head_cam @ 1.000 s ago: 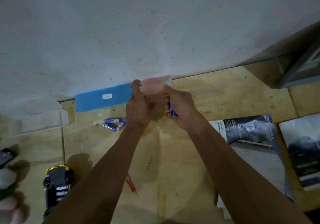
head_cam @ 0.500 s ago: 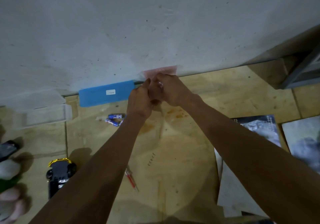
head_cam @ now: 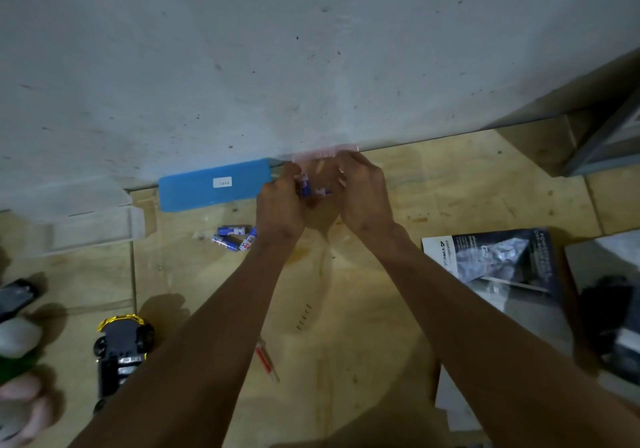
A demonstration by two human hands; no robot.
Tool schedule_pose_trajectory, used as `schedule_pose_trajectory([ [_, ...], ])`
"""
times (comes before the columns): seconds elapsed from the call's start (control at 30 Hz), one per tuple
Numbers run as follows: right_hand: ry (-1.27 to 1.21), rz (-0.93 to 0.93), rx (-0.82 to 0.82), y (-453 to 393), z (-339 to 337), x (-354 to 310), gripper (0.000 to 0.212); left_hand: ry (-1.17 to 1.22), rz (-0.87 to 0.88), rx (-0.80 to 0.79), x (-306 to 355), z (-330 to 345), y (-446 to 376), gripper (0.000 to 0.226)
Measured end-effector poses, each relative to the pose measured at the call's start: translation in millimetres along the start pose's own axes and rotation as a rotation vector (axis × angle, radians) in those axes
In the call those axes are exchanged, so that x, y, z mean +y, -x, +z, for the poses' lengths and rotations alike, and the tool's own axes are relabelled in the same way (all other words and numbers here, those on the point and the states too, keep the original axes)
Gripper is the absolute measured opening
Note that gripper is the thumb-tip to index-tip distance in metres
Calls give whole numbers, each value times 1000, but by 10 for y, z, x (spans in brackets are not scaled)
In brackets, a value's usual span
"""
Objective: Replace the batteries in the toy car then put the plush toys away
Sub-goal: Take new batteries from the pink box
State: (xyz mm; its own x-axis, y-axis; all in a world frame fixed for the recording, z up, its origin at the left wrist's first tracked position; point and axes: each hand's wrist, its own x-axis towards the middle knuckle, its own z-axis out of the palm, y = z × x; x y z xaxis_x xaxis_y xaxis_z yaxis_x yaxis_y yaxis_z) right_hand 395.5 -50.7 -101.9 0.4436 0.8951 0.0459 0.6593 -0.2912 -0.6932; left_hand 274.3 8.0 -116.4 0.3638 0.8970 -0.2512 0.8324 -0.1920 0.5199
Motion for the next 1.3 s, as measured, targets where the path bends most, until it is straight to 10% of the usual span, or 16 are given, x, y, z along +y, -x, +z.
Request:
schedule_pose_trajectory([
  [0.17,-82,193,257,153,17,96,27,69,-71,69,57,-1,68,43],
  [0.43,152,20,-123,77,163,482,33,37,88,15,1,-44,56,49],
  [0.63,280,-156,-52,138,120,477,42,7,168,-38,-116,-37,16,51],
  [1.13,580,74,-260,130,28,-5,58,-217,99,-85,12,1,-78,27],
  [1.3,589,136,-318,249,17,-106,60,-181,158,-212,-94,-213,38,54],
])
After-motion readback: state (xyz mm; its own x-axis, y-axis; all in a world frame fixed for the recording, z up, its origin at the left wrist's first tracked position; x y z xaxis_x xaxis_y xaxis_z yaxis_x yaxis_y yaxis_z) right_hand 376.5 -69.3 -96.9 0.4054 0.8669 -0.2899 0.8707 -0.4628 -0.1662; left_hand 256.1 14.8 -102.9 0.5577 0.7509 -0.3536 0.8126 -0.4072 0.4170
